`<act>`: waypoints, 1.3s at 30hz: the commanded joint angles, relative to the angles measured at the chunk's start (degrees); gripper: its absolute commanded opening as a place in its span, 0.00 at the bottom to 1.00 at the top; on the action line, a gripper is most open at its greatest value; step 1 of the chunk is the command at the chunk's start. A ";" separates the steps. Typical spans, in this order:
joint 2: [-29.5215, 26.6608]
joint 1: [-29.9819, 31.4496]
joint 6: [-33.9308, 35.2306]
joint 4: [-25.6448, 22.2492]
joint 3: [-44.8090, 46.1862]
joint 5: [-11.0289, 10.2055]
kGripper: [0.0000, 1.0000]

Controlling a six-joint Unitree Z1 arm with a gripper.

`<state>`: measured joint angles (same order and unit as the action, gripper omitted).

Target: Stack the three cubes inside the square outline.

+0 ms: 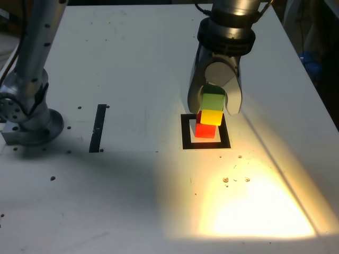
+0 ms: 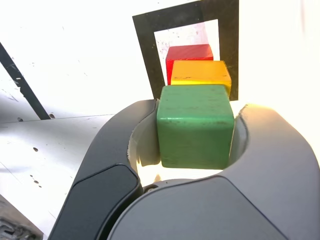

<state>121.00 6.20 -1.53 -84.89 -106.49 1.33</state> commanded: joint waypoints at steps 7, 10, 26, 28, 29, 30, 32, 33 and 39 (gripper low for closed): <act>-0.83 -0.13 0.31 0.07 0.56 -0.19 1.00; -2.28 -0.13 0.76 -0.05 1.30 -0.88 1.00; -18.16 -0.24 5.18 0.64 17.56 -4.72 1.00; -20.62 -0.46 5.51 1.21 21.15 -4.95 1.00; -21.70 -0.56 5.52 1.59 22.94 -4.98 1.00; -22.68 -0.67 5.49 2.05 24.75 -4.98 1.00; -24.42 -0.82 5.43 3.36 28.54 -4.95 1.00; -25.18 -0.84 5.38 4.18 30.45 -4.90 1.00; -27.98 -0.79 4.92 10.85 42.19 -4.14 1.00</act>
<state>93.43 5.46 3.54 -74.89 -65.58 -2.93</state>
